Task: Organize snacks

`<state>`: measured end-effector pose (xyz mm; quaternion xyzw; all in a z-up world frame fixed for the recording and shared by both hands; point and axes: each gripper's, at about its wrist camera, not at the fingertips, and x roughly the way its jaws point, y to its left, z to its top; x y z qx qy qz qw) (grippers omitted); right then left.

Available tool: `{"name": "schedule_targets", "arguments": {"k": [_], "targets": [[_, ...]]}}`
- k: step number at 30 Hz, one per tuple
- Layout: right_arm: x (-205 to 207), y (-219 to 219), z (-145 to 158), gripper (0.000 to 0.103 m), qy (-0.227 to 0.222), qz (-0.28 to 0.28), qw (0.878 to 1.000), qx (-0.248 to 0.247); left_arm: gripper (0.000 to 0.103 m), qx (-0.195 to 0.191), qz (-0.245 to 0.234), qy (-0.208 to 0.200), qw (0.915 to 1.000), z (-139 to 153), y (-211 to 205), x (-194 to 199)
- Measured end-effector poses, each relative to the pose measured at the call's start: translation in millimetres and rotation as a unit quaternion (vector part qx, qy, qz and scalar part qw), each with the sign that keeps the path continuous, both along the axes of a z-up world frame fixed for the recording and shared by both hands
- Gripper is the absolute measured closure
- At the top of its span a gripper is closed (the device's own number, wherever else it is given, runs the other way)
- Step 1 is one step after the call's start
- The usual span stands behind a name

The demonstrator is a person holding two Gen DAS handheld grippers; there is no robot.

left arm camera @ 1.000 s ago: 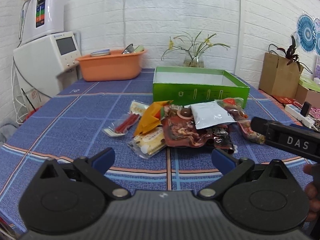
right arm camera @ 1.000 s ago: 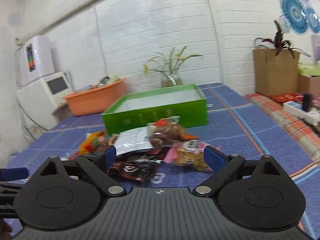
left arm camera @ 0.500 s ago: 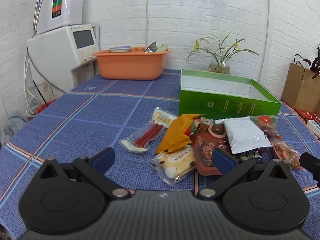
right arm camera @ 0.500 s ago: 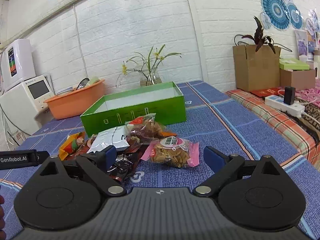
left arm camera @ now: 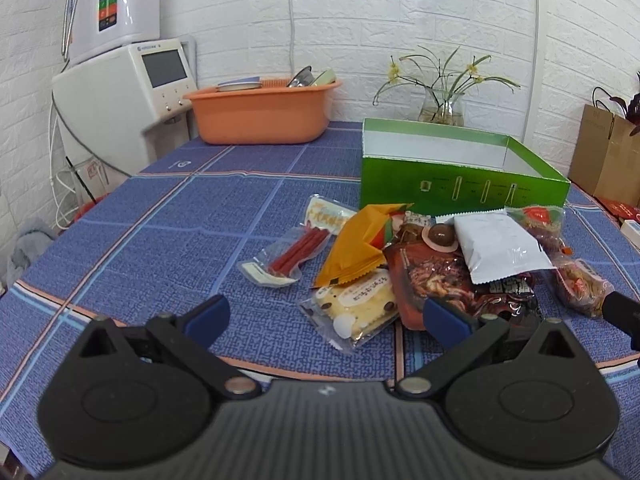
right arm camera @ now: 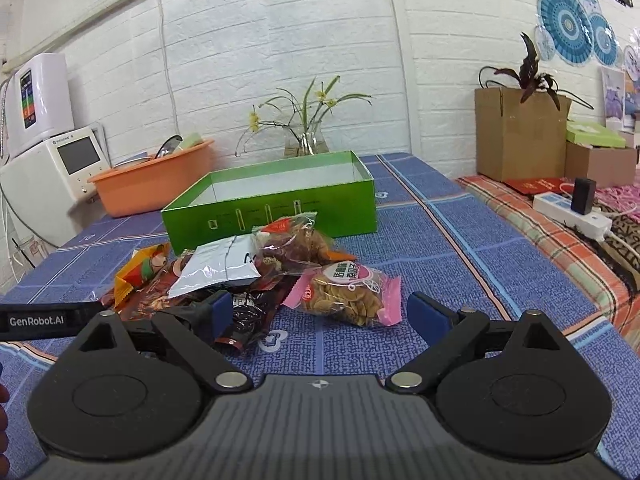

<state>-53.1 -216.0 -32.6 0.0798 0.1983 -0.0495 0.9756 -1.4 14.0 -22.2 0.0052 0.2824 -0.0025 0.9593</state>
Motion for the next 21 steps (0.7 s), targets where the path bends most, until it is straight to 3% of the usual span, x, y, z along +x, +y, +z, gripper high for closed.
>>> {"name": "schedule_targets", "arguments": {"k": [7,15,21], "targets": [[0.4,-0.4,0.2,0.000,0.009,0.023,1.000,0.014,0.000,0.000,-0.005,0.009,0.9999,-4.5,-1.8,2.2],[3.3,5.4,-2.5,0.000,0.019,-0.003,1.000,-0.018,0.000,-0.003,-0.012,0.014,0.9998,-7.7,-3.9,2.4],[6.3,2.7,-6.2,0.000,0.032,-0.022,0.999,-0.011,0.000,0.007,-0.022,0.013,0.9997,-9.9,-8.9,0.2]]}}
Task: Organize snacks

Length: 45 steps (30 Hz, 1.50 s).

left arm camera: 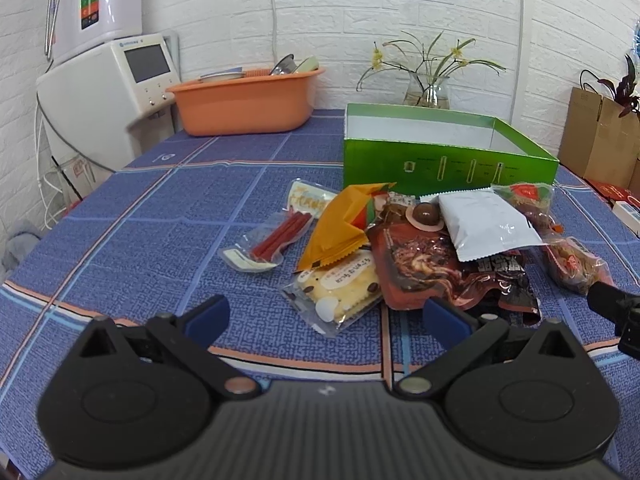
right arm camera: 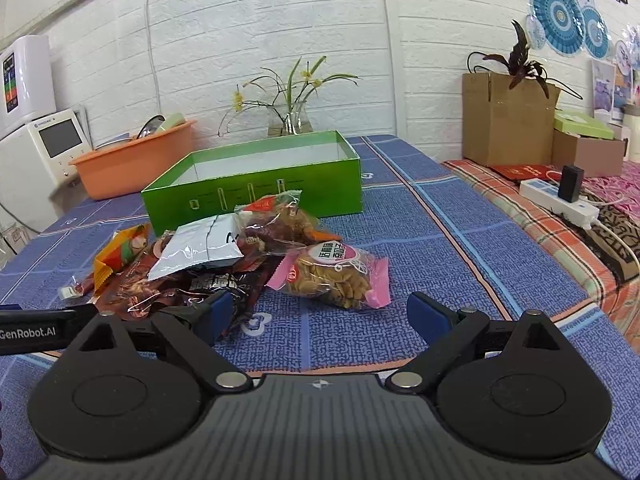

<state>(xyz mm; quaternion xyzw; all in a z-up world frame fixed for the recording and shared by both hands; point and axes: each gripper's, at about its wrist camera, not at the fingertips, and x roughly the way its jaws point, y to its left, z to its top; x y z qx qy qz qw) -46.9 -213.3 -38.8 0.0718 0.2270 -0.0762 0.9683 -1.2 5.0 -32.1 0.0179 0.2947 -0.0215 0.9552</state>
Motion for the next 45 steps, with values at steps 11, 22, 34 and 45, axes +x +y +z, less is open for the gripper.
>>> {"name": "schedule_targets", "arguments": {"k": [11,22,34,45], "targets": [[-2,2,0,0.000,-0.008,0.027,0.999,-0.016,0.000,0.014,-0.017,-0.006,0.9997,-5,-3,-2],[-2,-29,12,0.000,-0.070,0.065,0.992,-0.083,0.000,-0.031,-0.034,-0.118,0.9919,-1,33,1],[30,-47,4,0.000,0.000,0.147,0.989,-0.006,0.000,-0.052,-0.050,-0.006,0.9974,6,24,83],[68,-38,-5,0.000,0.028,0.248,0.960,-0.129,0.000,-0.091,-0.117,0.059,0.9872,-17,2,123]]}}
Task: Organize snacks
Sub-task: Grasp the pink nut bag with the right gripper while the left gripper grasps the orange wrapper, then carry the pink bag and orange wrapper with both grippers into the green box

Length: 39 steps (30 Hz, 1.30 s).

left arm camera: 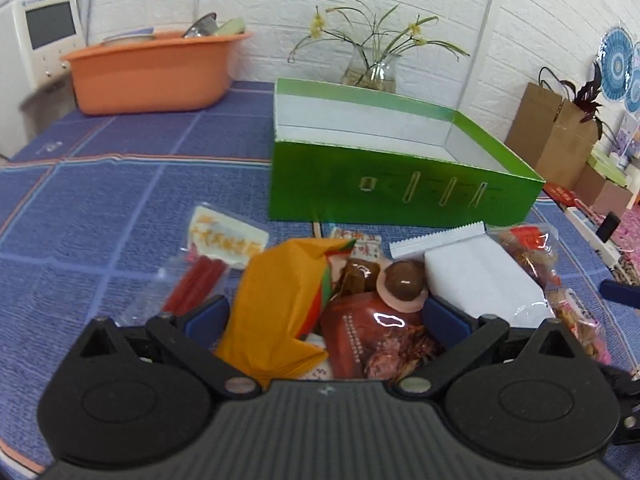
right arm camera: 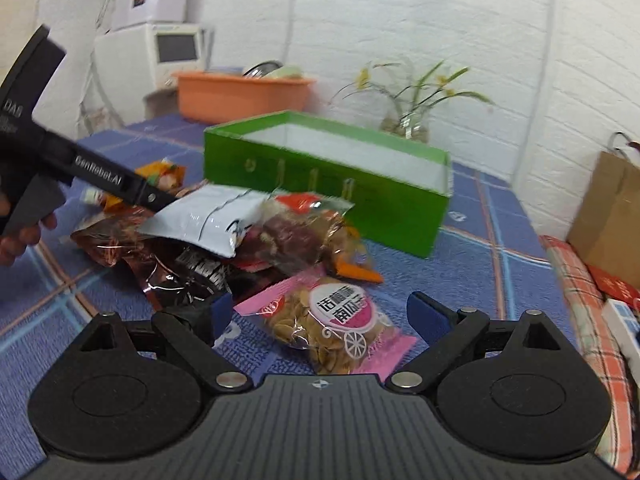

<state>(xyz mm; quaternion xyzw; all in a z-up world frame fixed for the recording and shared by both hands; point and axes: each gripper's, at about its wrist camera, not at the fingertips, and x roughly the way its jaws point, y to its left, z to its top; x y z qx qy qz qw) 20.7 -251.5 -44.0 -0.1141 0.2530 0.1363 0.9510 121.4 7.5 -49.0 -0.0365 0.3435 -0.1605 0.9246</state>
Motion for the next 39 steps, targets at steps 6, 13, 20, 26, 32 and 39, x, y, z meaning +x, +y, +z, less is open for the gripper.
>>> {"name": "schedule_targets", "arguments": {"k": [6,13,20,26,32,39], "targets": [[18,0,-13,0.000,0.030,0.029,0.999,-0.033,0.016,-0.019,-0.015,0.011,0.9996,1,7,5],[16,-12,-12,0.000,0.031,0.029,0.999,-0.020,0.049,-0.017,-0.031,0.002,0.9994,8,13,1],[0,-6,-11,0.001,0.033,-0.017,0.999,-0.011,0.067,0.015,-0.026,-0.034,0.9990,12,12,-13],[-30,2,-3,0.001,0.003,-0.052,0.999,-0.005,0.068,-0.001,-0.007,-0.070,0.9976,21,23,-45],[-49,12,16,0.001,-0.018,-0.064,0.996,0.055,0.068,-0.024,0.032,-0.095,0.9947,36,38,-77],[-54,38,24,0.002,-0.028,-0.053,0.991,0.120,0.068,-0.030,0.055,-0.116,0.9913,52,51,-106]]}}
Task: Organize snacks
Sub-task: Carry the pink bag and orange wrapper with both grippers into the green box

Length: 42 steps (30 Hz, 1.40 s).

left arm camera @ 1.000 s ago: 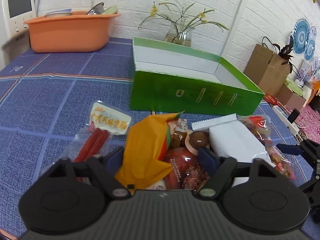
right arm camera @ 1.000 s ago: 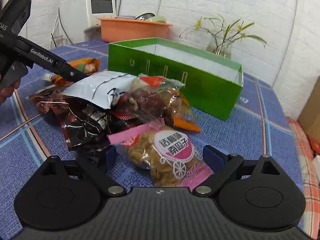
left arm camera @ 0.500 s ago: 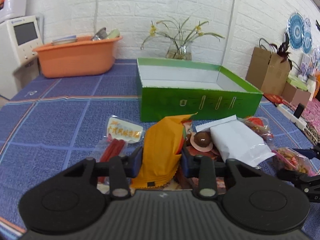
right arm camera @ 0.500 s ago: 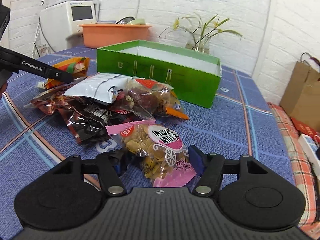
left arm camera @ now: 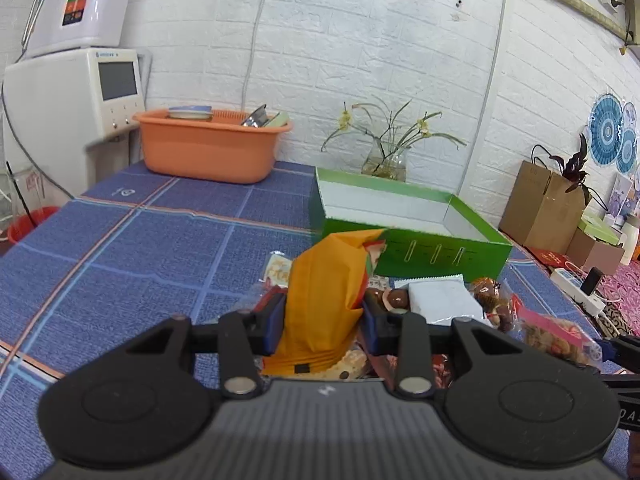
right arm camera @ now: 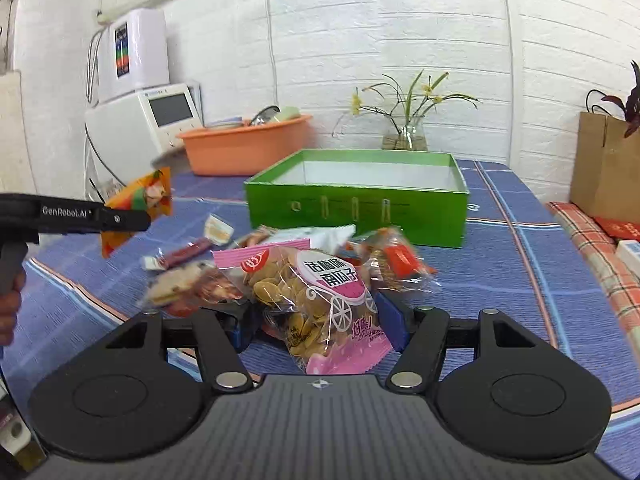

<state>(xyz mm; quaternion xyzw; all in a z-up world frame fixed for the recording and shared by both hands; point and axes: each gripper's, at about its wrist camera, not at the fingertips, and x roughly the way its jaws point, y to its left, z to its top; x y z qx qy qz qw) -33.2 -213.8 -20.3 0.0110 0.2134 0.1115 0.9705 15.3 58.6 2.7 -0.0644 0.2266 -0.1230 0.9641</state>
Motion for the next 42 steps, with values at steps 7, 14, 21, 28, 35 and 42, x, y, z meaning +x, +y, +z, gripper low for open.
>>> {"name": "schedule_targets", "arguments": {"k": [7,14,21,28,35,42], "targets": [[4,17,13,0.002,-0.042,-0.009,0.999,-0.013,0.068,0.004,-0.013,-0.023,0.9996,13,-11,4],[12,13,26,0.002,-0.064,-0.006,0.998,-0.012,0.067,0.021,-0.006,-0.040,0.9990,27,-24,26],[37,4,43,0.002,-0.086,-0.013,0.996,-0.019,0.067,0.036,-0.011,-0.060,0.9975,49,-40,50],[55,-17,55,0.002,-0.114,-0.050,0.992,-0.015,0.067,0.048,-0.015,-0.068,0.9964,59,-49,64],[63,-34,55,0.002,-0.107,-0.082,0.991,-0.027,0.067,0.050,-0.016,-0.062,0.9966,60,-57,81],[113,-27,73,0.002,-0.096,-0.081,0.992,-0.018,0.067,0.059,-0.031,-0.070,0.9953,66,-92,124]]}}
